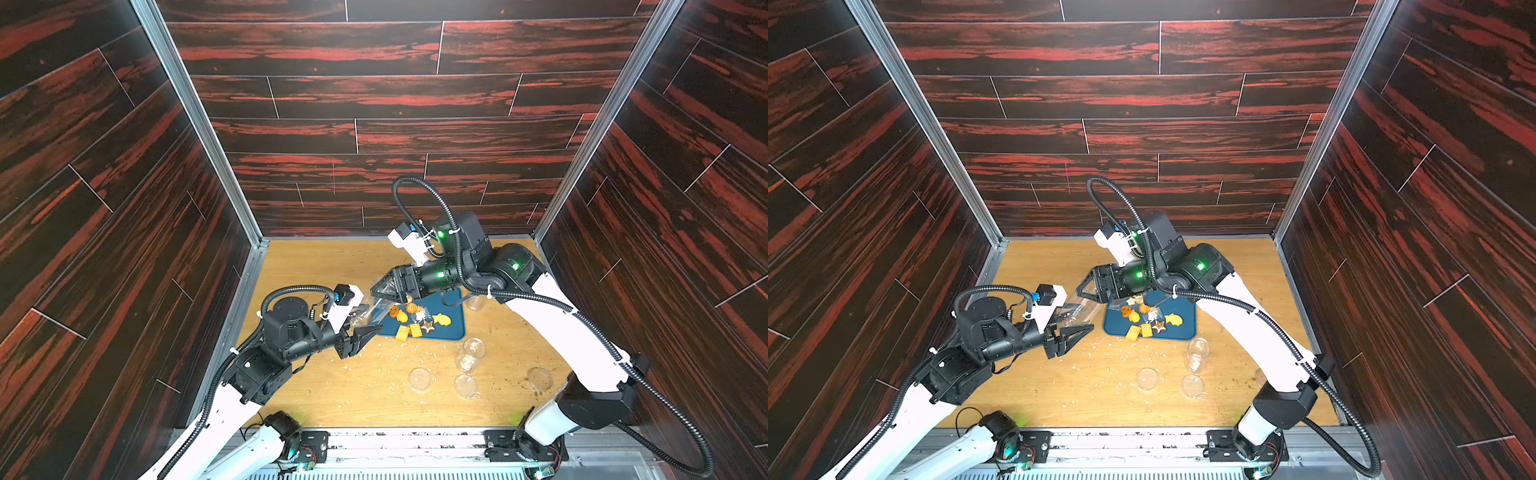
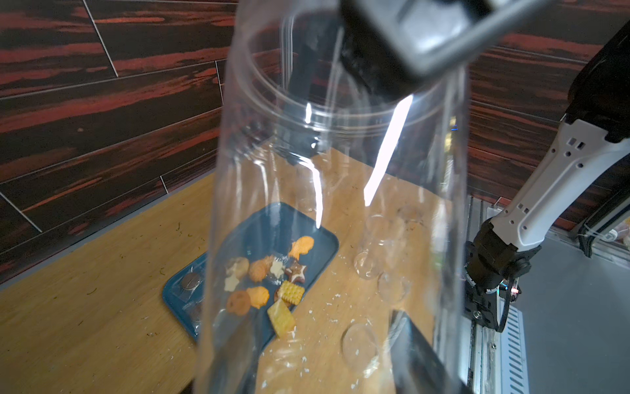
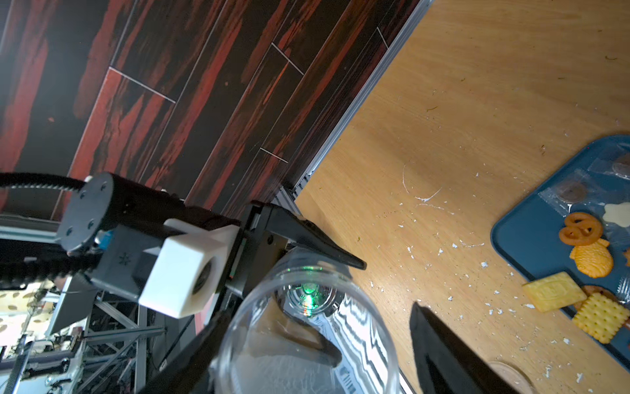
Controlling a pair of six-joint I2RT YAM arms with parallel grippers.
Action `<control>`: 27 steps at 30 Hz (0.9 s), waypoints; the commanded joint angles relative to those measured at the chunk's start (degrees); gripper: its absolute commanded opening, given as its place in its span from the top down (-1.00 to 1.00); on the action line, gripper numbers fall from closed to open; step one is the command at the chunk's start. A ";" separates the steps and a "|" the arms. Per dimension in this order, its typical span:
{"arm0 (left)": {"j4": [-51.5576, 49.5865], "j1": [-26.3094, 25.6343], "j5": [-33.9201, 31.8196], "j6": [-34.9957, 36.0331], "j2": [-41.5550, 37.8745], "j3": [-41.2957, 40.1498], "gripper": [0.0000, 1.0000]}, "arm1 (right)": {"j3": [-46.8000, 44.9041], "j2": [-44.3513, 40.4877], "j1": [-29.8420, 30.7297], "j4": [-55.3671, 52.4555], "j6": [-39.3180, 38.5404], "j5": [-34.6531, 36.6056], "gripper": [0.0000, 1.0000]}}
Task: Pour the cookies out of the jar
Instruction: Place the jar at the center of the board.
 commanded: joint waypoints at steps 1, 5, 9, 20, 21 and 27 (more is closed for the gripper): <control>-0.72 0.19 0.95 2.31 -0.74 2.15 0.04 | 1.44 1.99 0.23 0.56 0.83 -3.05 -0.57; -1.14 0.25 0.38 2.66 -1.10 2.31 0.04 | 1.44 2.10 0.21 0.22 0.97 -4.46 -0.51; -1.63 0.23 -0.39 3.25 -1.76 2.12 0.03 | 1.44 1.73 0.03 -0.36 1.57 -7.14 -0.52; -1.56 0.19 -0.54 3.46 -2.15 2.11 0.03 | 1.00 1.36 -0.05 -0.35 3.34 -10.33 -0.54; -1.56 0.19 -0.48 3.45 -2.23 2.13 0.03 | 0.90 1.36 0.01 -0.29 3.42 -10.37 -0.51; -2.08 0.21 -0.85 3.29 -3.28 1.73 0.03 | 0.00 0.71 -0.08 0.50 3.96 -10.94 -0.28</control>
